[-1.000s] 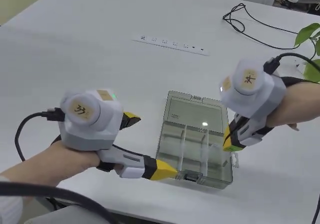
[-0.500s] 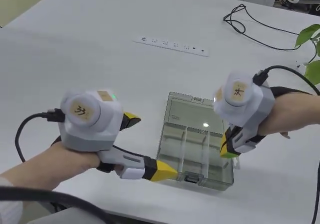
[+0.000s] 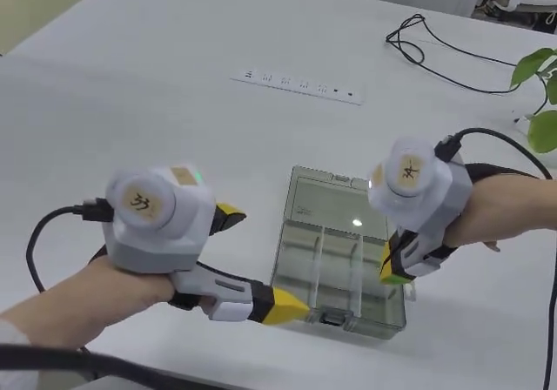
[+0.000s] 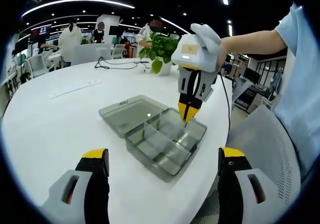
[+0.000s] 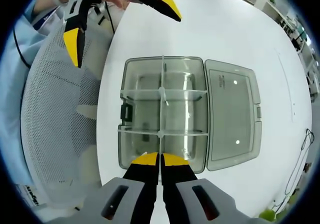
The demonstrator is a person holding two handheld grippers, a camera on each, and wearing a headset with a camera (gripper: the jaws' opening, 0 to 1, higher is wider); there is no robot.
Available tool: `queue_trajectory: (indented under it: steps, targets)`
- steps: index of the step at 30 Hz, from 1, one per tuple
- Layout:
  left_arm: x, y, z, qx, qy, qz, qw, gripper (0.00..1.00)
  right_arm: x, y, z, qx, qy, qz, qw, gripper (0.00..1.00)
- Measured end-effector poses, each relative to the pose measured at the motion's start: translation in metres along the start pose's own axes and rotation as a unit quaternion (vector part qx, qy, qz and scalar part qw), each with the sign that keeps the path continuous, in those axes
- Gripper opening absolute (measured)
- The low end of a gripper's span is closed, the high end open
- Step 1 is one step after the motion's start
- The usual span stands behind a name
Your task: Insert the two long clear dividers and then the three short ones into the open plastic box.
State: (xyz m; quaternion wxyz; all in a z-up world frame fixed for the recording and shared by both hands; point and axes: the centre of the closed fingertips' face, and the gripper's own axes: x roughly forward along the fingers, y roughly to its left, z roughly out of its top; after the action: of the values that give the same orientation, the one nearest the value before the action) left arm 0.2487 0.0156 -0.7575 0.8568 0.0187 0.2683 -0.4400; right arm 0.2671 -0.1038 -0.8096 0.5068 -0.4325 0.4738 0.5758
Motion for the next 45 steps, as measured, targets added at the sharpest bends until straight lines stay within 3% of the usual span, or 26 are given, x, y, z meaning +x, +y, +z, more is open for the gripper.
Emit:
queue_trajectory:
  steps: [6,10,18,23,26,27,30,32,34,35,37,40,41,43,45]
  targets:
    - [0.000,0.000,0.000,0.004,0.002,-0.002,1.0000,0.92,0.000,0.000,0.000,-0.004,-0.009,0.001,1.0000,0.03]
    - [-0.002,0.002,0.003,0.006,0.001,0.001,1.0000,0.92,-0.004,0.002,0.000,-0.001,-0.034,0.002,0.9994,0.05]
    - [-0.003,0.002,0.002,0.007,0.003,0.004,1.0000,0.92,-0.019,0.008,0.005,0.022,-0.122,-0.032,0.9918,0.33]
    - [-0.005,0.002,0.001,0.006,0.003,0.006,1.0000,0.93,-0.026,0.012,0.002,0.049,-0.172,-0.059,0.9821,0.50]
    - [-0.006,0.002,0.001,0.008,0.004,0.006,0.9999,0.93,-0.029,0.013,-0.001,0.064,-0.199,-0.079,0.9746,0.60]
    - [-0.007,0.002,0.000,0.008,0.004,0.006,0.9999,0.93,-0.031,0.013,0.002,0.070,-0.220,-0.090,0.9688,0.63]
    - [-0.008,0.002,0.000,0.009,0.004,0.008,0.9999,0.94,-0.035,0.018,0.000,0.093,-0.242,-0.098,0.9608,0.70]
    - [-0.010,0.002,0.000,0.010,0.003,0.009,0.9999,0.94,-0.039,0.018,-0.002,0.110,-0.258,-0.115,0.9529,0.76]
    - [-0.012,0.000,0.002,0.009,-0.004,0.009,0.9999,0.95,-0.045,0.020,-0.002,0.124,-0.279,-0.130,0.9434,0.83]
    - [-0.012,0.000,0.003,0.009,-0.005,0.009,0.9999,0.96,-0.049,0.022,-0.002,0.135,-0.294,-0.138,0.9361,0.86]
    - [-0.014,-0.002,0.004,0.009,-0.008,0.013,0.9998,0.97,-0.054,0.026,-0.004,0.145,-0.307,-0.147,0.9289,0.90]
    - [-0.016,-0.004,0.005,0.010,-0.014,0.016,0.9997,0.99,-0.064,0.032,-0.010,0.154,-0.332,-0.180,0.9134,0.98]
    - [-0.017,-0.004,0.005,0.012,-0.016,0.018,0.9996,0.99,-0.065,0.034,-0.012,0.160,-0.332,-0.182,0.9116,1.00]
    - [-0.018,-0.007,0.004,0.012,-0.017,0.019,0.9996,1.00,-0.067,0.040,-0.017,0.194,-0.348,-0.190,0.8973,1.00]
    - [-0.020,-0.008,0.003,0.017,-0.018,0.024,0.9994,1.00,-0.066,0.047,-0.027,0.210,-0.352,-0.203,0.8893,1.00]
